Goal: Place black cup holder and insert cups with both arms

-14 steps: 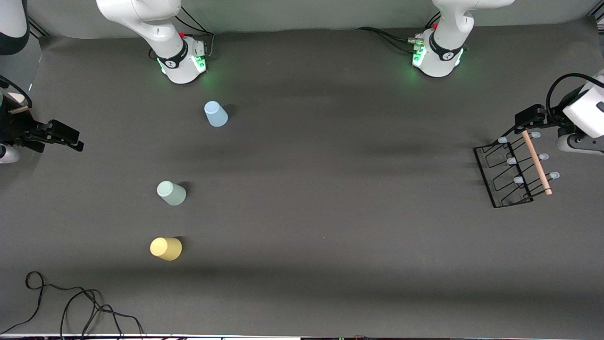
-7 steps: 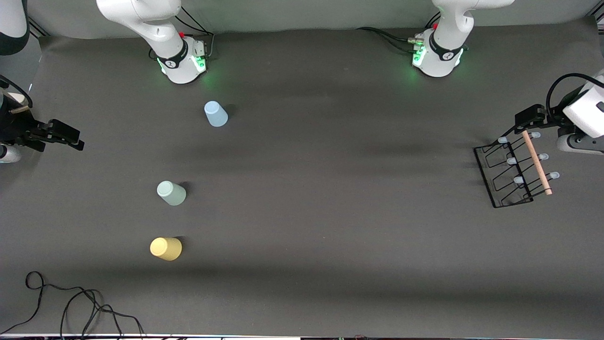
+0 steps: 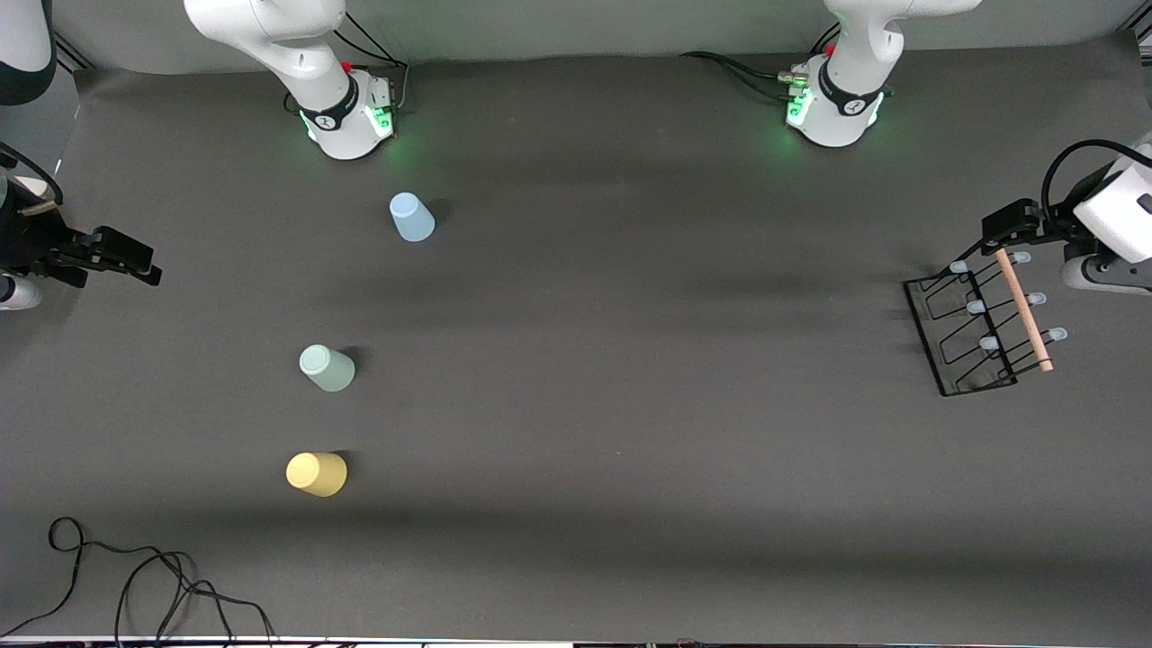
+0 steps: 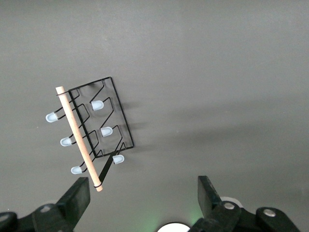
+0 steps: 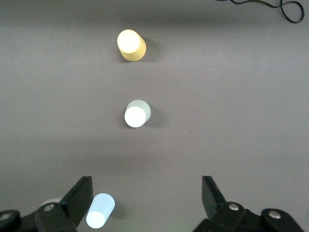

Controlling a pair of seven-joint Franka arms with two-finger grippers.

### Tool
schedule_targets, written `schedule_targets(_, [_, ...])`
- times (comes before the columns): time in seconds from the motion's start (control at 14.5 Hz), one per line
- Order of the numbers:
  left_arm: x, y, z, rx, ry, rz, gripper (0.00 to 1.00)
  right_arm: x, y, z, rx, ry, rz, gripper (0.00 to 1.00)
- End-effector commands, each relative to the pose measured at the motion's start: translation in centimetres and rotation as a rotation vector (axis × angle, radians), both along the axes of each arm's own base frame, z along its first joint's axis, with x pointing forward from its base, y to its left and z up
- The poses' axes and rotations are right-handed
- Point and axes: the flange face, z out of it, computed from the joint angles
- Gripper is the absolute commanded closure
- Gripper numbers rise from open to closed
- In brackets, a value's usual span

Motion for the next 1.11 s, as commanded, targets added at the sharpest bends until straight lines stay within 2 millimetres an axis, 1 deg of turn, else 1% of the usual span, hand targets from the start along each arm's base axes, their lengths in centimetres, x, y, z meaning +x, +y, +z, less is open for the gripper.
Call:
schedule_targets(0.0, [-0.5,0.6,0.2,-0.003,0.000,0.002,0.01,-0.2,0.0,0.5,-0.005,-0.002,-0.005,0.00])
schedule_targets(0.07, [-0.5,1.1,0.2,-0.003,0.002,0.009,0.01,-0.3,0.0,0.6,-0.005,-0.003,-0.005,0.00])
schedule_targets(0.21, [-0.5,1.2,0.2,0.000,0.002,0.012,0.00,-0.2,0.0,0.5,-0.005,-0.002,-0.005,0.00])
schedule_targets(0.48, [-0.6,4.1,0.1,-0.001,0.001,0.032,0.01,-0.2,-0.1,0.4,-0.005,0.000,-0.005,0.00])
schedule_targets(0.55, [-0.6,5.5,0.0,-0.007,0.002,0.017,0.01,-0.2,-0.1,0.5,-0.004,-0.002,-0.005,0.00])
schedule_targets(0.76, [-0.6,6.2,0.0,-0.006,0.002,0.012,0.01,-0.3,-0.1,0.5,-0.005,-0.002,-0.006,0.00])
schedule_targets(0.9, [-0.5,8.0,-0.5,0.004,0.009,0.038,0.01,-0.3,-0.1,0.5,-0.005,-0.002,-0.006,0.00])
schedule_targets(1.04, [0.2,8.7,-1.2,0.046,0.027,0.034,0.02,-0.3,-0.1,0.5,-0.005,0.000,-0.006,0.00])
